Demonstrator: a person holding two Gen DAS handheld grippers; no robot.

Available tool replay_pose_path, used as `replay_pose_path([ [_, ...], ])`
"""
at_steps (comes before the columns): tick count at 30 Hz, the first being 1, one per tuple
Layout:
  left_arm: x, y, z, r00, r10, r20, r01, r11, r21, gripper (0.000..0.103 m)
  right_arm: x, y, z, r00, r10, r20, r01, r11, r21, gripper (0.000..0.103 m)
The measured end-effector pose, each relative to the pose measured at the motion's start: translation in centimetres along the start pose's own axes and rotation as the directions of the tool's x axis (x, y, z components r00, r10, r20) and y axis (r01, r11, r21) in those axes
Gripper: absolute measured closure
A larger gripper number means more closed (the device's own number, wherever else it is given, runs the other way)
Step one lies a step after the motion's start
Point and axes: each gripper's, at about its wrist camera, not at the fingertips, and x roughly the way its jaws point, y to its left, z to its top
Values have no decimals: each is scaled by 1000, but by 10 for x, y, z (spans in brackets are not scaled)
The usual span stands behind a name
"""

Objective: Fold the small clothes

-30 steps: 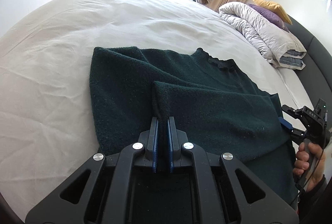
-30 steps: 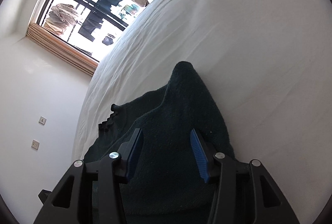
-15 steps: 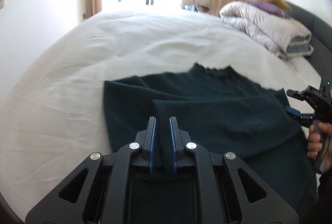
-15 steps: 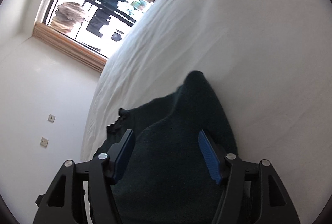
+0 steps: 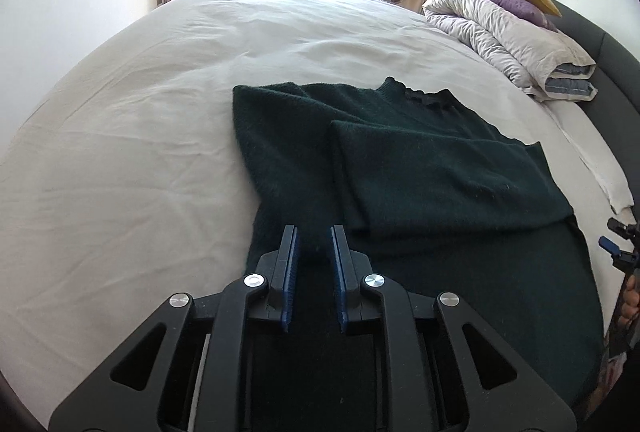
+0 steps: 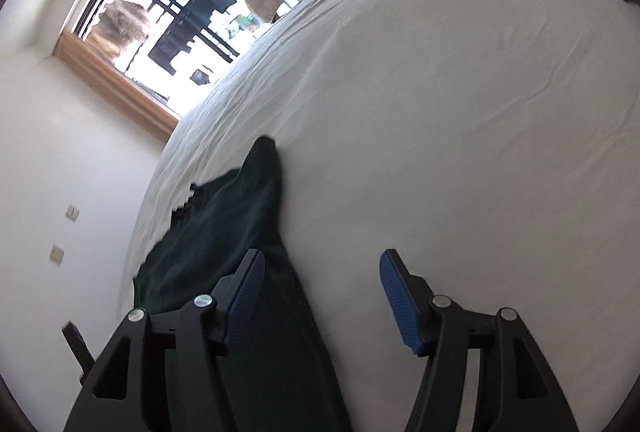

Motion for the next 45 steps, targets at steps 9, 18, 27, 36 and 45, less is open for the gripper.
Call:
replay_pose_path([
  [9,-112,-2,-96,993,9,119,-34,977,212,45,-67,15,-69,981,-193,1,179,904,-390,39],
  [18,-184,-14,-177,980,11,200,-124,816,564,28,-105,-3,-93,969,-239,57,241,880,-410,39],
  [27,-189,-17,-267,955,87,284,-297,340,892,28,-101,2,-101,972,-227,61,233,899,-371,39],
  [36,-166,-25,-356,923,-34,384,-384,-173,907,28,-97,13,-98,980,-190,62,200,922,-331,39],
  [45,-153,-22,-379,841,-130,525,-541,-249,803,26,-92,18,-95,986,-151,64,163,944,-287,39],
])
